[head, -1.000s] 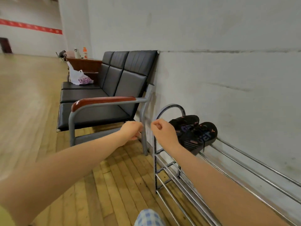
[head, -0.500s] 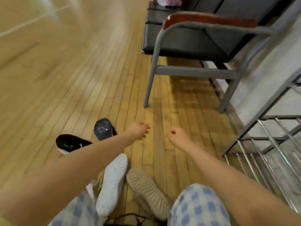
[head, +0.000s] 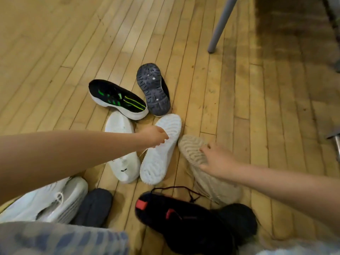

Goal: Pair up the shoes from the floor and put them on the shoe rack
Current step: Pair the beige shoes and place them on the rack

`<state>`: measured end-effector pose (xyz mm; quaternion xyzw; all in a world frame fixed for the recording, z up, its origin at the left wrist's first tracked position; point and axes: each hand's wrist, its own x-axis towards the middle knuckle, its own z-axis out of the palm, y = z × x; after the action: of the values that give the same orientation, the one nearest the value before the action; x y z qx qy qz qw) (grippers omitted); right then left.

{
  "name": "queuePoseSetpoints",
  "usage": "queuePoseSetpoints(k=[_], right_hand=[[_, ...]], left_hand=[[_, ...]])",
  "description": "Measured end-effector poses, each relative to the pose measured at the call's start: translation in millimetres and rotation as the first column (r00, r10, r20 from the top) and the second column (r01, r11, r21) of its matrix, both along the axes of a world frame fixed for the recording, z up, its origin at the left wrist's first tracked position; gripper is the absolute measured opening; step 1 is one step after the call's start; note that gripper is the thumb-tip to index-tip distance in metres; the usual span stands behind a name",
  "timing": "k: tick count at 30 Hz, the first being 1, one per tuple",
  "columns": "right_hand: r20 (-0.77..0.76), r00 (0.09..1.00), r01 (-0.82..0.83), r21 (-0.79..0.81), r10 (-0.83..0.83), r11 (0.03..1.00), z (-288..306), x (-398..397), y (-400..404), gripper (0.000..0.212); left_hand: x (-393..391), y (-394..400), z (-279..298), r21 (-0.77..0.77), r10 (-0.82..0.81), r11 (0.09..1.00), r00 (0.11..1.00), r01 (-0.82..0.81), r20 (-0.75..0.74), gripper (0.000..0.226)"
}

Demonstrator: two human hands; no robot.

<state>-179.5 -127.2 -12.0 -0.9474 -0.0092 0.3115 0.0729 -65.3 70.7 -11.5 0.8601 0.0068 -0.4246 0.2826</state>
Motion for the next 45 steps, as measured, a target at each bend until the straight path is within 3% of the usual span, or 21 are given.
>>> queuePoseSetpoints(k=[2,4,8,10,12,14,16,18,19,23,27,28,30,31,35,37,39,41,43,45], right_hand=[[0.090,0.996,-0.007,-0.034,0.011,0.999,-9,-1,3,0.068],[0.128,0.990,0.061,-0.062,-0.052,0.996,-16,-3,2,0.086],[0.052,0.992,0.125,-0.139,-0.119,0.982,-32,-20,-4,0.117],[0.044,0.990,0.139,-0.065,-0.136,0.988,-36,-24,-5,0.120],[-0.038,0.969,0.246,0.147,-0.243,0.958,-33,-20,-11,0.117],[-0.259,0.884,0.463,0.365,-0.389,0.808,-25,-14,-23,0.105],[-0.462,0.740,0.672,0.482,-0.489,0.562,-19,-14,-36,0.098],[-0.561,0.632,0.772,0.517,-0.535,0.370,-18,-21,-46,0.114],[-0.578,0.605,0.791,0.514,-0.547,0.332,-19,-26,-49,0.115],[-0.578,0.546,0.824,0.502,-0.607,0.263,-27,-48,-50,0.084],[-0.474,0.488,0.834,0.502,-0.733,0.231,-23,-59,-55,0.048],[-0.471,0.434,0.846,0.506,-0.768,0.168,-21,-59,-58,0.041],[-0.527,0.288,0.865,0.502,-0.799,-0.019,-14,-61,-64,0.045],[-0.543,0.261,0.867,0.496,-0.798,-0.054,-9,-61,-66,0.048],[-0.496,0.337,0.885,0.456,-0.800,0.090,-3,-68,-71,0.050],[-0.453,0.418,0.883,0.406,-0.788,0.235,-1,-78,-74,0.048],[-0.381,0.535,0.843,0.306,-0.754,0.443,1,-90,-81,0.038],[-0.330,0.602,0.798,0.221,-0.727,0.560,0,-107,-92,0.027],[-0.264,0.596,0.802,0.168,-0.758,0.573,-1,-126,-108,0.026],[-0.164,0.535,0.843,0.161,-0.829,0.513,2,-146,-126,0.029]], left_hand=[[-9,7,-12,0.019,-0.026,0.999,1.000,0.026,-0.007,0.030],[-17,8,-18,0.032,-0.076,0.997,0.997,0.077,-0.016,0.031],[-26,10,-25,0.037,-0.094,0.995,0.994,0.092,0.054,0.030],[-26,10,-27,0.038,-0.100,0.994,0.992,0.098,0.078,0.029],[-25,11,-28,0.039,-0.106,0.994,0.989,0.102,0.100,0.028],[-23,12,-30,0.033,-0.091,0.996,0.989,0.088,0.115,0.026],[-23,14,-32,0.021,-0.073,0.997,0.990,0.071,0.123,0.024],[-26,15,-35,0.025,-0.088,0.996,0.985,0.085,0.151,0.025],[-29,14,-35,0.033,-0.102,0.995,0.981,0.098,0.166,0.026],[-32,12,-36,0.078,-0.163,0.986,0.957,0.149,0.240,0.026],[-36,5,-33,0.065,-0.204,0.979,0.942,0.193,0.268,0.027],[-37,4,-32,0.065,-0.215,0.977,0.938,0.205,0.273,0.027],[-39,0,-31,0.067,-0.231,0.973,0.929,0.221,0.291,0.029],[-41,-2,-30,0.065,-0.231,0.973,0.924,0.222,0.304,0.029],[-49,-17,-31,0.028,-0.255,0.964,0.897,0.263,0.360,0.029],[-54,-27,-33,0.004,-0.248,0.964,0.893,0.266,0.376,0.029],[-58,-40,-35,-0.017,-0.225,0.968,0.897,0.250,0.379,0.028],[-63,-56,-37,-0.059,-0.223,0.964,0.907,0.260,0.356,0.026],[-72,-74,-37,-0.089,-0.258,0.950,0.911,0.301,0.321,0.023],[-86,-94,-34,-0.147,-0.272,0.935,0.919,0.322,0.284,0.023]])
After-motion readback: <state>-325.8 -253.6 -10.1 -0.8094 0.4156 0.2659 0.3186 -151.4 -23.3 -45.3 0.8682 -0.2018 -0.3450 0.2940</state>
